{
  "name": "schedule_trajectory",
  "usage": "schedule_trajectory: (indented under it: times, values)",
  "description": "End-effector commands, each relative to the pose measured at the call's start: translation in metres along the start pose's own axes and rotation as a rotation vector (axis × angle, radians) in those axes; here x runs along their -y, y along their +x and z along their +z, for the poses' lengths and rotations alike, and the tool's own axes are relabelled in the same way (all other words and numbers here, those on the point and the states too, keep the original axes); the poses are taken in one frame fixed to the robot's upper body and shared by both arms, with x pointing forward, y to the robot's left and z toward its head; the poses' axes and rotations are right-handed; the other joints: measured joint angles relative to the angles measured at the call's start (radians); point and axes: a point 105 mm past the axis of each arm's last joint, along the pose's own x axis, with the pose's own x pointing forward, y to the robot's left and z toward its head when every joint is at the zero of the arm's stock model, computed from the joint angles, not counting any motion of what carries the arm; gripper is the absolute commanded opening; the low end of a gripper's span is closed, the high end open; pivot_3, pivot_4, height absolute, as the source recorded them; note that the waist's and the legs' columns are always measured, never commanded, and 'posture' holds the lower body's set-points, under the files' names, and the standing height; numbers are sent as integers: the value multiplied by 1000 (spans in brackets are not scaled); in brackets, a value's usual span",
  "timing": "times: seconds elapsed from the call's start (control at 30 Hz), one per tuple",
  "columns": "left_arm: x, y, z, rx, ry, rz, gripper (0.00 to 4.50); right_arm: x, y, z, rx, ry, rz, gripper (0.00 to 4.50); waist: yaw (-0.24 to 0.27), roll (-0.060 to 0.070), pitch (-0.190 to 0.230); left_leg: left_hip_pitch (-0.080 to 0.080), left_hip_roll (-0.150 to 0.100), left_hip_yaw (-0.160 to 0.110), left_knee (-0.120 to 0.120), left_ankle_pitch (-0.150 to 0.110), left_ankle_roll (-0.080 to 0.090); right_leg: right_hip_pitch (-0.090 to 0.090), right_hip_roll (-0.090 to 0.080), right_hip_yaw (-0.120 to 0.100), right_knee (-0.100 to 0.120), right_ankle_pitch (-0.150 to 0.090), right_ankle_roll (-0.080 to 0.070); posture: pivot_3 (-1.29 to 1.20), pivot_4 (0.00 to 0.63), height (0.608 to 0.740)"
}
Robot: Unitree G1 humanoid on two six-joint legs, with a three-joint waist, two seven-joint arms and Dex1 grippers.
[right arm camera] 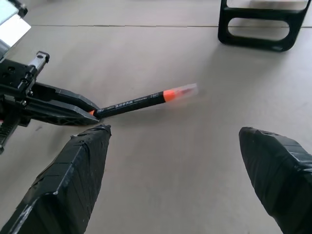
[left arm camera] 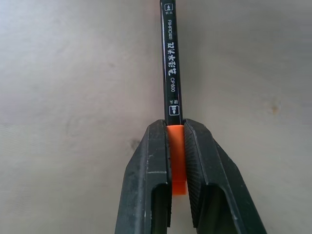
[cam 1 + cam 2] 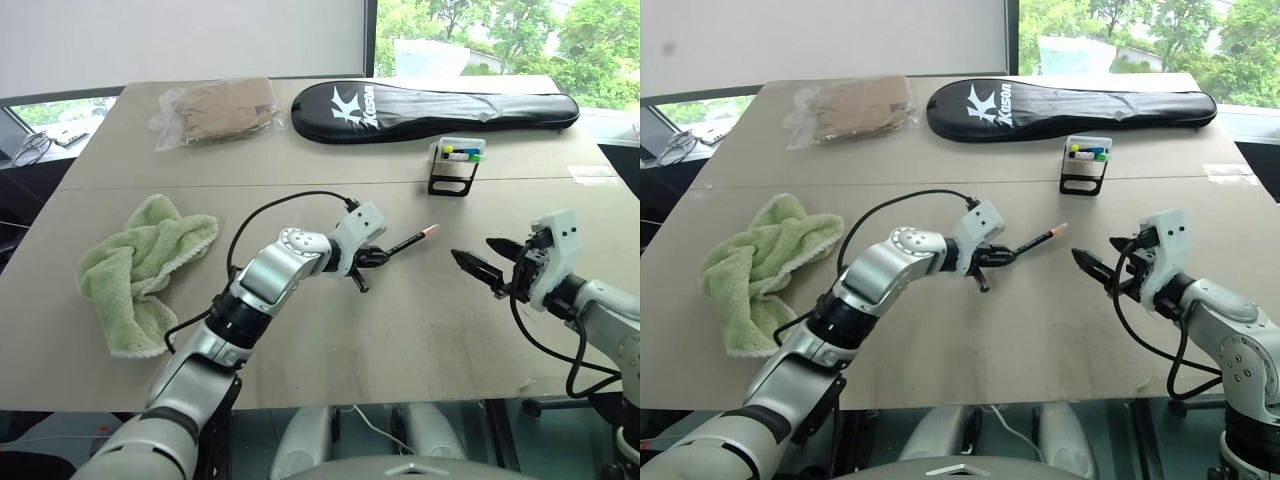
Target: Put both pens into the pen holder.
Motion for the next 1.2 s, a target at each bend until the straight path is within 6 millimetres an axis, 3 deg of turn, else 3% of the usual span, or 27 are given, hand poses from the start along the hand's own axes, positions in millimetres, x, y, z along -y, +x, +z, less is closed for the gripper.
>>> schedule_trajectory:
  times: [0.03,0.13,0.2,0.37,0.47,0.63,0.87,0.97,1.2]
  values:
    - [2,-35,29,210,19,-37,38,28,16,23,67,-18,-119,4500,-12,0,0,0,0,0,0,0,0,0,-1,0,0,0,0,0,150,740]
    - [6,-62,35,306,26,-24,38,48,48,29,23,-73,-143,4500,-6,0,0,-2,0,-3,0,0,0,-1,-1,-2,0,0,0,0,150,740]
    - [8,-79,35,336,10,11,38,57,73,40,21,-93,-147,4500,-28,1,0,0,0,2,-1,0,0,-2,0,1,0,0,0,0,150,740]
    - [8,-102,24,350,-46,118,38,69,116,63,50,-62,-120,4500,-47,1,1,0,1,3,0,0,0,-2,0,1,1,0,0,0,150,740]
    - [6,-113,17,363,-87,200,38,69,134,65,40,-104,-75,4500,-45,1,1,0,2,3,-1,0,0,-2,1,0,1,0,0,0,150,740]
    - [6,-126,12,383,-128,282,38,68,144,60,22,-110,-3,4500,-40,1,1,-1,1,3,0,0,0,-1,0,-1,0,0,0,0,150,740]
    - [7,-139,7,389,-148,348,38,64,142,60,-6,-113,100,4500,-43,1,1,-1,2,3,0,0,0,-2,0,-1,1,0,0,0,150,740]
    - [6,-142,6,395,-150,365,38,50,139,63,7,-105,225,4500,-45,1,1,-1,2,3,0,0,0,-2,0,0,0,0,0,0,150,740]
    - [-8,-156,4,405,-165,410,38,20,139,45,-40,-117,448,4500,-46,1,1,-1,2,2,0,0,0,-2,0,0,0,0,0,0,150,740]
